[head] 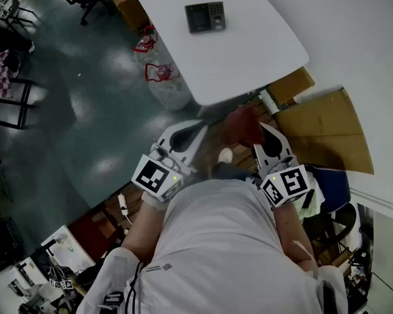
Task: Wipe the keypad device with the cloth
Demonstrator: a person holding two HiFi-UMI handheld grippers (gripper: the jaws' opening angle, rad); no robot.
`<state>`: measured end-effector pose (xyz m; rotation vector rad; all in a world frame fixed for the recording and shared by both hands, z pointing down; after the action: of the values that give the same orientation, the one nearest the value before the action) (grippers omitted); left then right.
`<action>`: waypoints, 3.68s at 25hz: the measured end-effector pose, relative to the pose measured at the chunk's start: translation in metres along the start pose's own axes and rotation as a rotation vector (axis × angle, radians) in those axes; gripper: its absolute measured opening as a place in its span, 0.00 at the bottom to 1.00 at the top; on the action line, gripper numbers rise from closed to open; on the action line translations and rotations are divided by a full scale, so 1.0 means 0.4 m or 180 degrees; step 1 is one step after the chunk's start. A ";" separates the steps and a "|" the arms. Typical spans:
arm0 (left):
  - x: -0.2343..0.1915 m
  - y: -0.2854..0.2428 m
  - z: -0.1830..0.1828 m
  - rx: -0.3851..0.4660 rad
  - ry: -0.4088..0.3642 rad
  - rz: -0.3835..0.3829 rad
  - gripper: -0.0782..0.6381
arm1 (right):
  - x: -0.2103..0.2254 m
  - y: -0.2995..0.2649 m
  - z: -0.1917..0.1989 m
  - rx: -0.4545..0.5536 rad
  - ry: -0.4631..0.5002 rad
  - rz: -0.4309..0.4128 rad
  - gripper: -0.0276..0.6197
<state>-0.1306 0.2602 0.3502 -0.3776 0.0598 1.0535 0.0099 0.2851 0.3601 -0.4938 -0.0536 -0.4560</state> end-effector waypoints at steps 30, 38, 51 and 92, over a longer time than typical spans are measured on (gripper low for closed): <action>-0.067 -0.251 -0.046 -0.0122 0.0128 -0.0291 0.12 | 0.264 -0.104 -0.032 0.0048 -0.0202 -0.0270 0.13; -0.223 -0.222 -0.053 -0.0071 0.0314 -0.0221 0.12 | 0.263 -0.227 -0.103 -0.0066 -0.0187 -0.0099 0.13; -0.352 -0.216 -0.038 -0.0088 0.0456 -0.0404 0.13 | 0.315 -0.348 -0.161 -0.0241 0.0089 -0.0046 0.13; -0.818 -0.638 -0.165 -0.0758 -0.0076 -0.0942 0.13 | 0.651 -0.872 -0.359 -0.0715 0.0979 -0.0422 0.13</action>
<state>-0.0666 -0.1468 0.4331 -0.5709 -0.1410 0.7730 0.0836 -0.1620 0.4302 -0.6375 0.2646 -0.6678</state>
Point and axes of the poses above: the fingertips, and each gripper's own axes: y backward along the fingers, x to its right, z out of its underside, the point moved 2 cm from there along y, backward along the fingers, and after that the axes turned 14 degrees about -x, right-handed, at the moved point
